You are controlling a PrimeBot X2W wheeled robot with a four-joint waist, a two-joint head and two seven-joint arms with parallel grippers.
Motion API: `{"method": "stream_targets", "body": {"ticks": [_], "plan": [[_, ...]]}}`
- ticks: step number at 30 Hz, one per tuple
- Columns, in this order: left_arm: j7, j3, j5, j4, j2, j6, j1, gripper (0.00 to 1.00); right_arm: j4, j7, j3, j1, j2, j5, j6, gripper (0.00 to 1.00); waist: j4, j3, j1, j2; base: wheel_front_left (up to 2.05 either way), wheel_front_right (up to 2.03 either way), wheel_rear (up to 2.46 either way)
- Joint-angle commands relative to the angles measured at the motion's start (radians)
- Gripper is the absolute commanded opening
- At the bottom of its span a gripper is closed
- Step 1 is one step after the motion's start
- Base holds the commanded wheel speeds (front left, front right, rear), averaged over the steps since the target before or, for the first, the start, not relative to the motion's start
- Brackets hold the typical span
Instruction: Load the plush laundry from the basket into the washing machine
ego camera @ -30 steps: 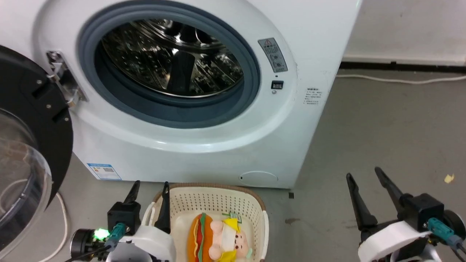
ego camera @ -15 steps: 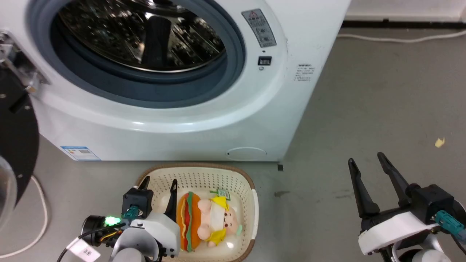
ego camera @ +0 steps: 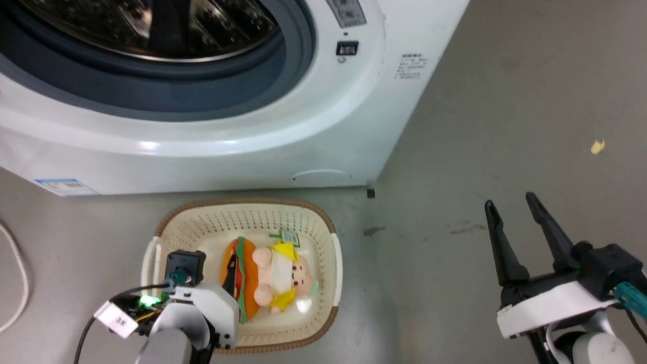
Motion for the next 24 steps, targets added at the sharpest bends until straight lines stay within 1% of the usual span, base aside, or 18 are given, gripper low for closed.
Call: {"method": "stream_targets", "body": {"ticks": [1,14,24], "plan": [[0.005,-0.004,-0.007,0.030,0.009,-0.003,-0.032,1.00,-0.007,-0.012,0.000,-0.022,0.000,0.011,0.000,1.00,-0.016,0.032,-0.0002,0.0000,0.00,0.00,0.00],[0.062,-0.028,-0.042,0.181,0.050,-0.021,-0.152,1.00,-0.010,-0.039,-0.024,-0.068,0.000,0.059,-0.001,1.00,-0.068,0.160,-0.0002,0.0000,0.00,0.00,0.00],[0.147,-0.058,-0.055,0.290,0.085,-0.017,-0.250,1.00,-0.015,-0.060,-0.020,-0.097,0.000,0.100,-0.001,1.00,-0.107,0.263,-0.0002,0.0000,0.00,0.00,0.00]]}}
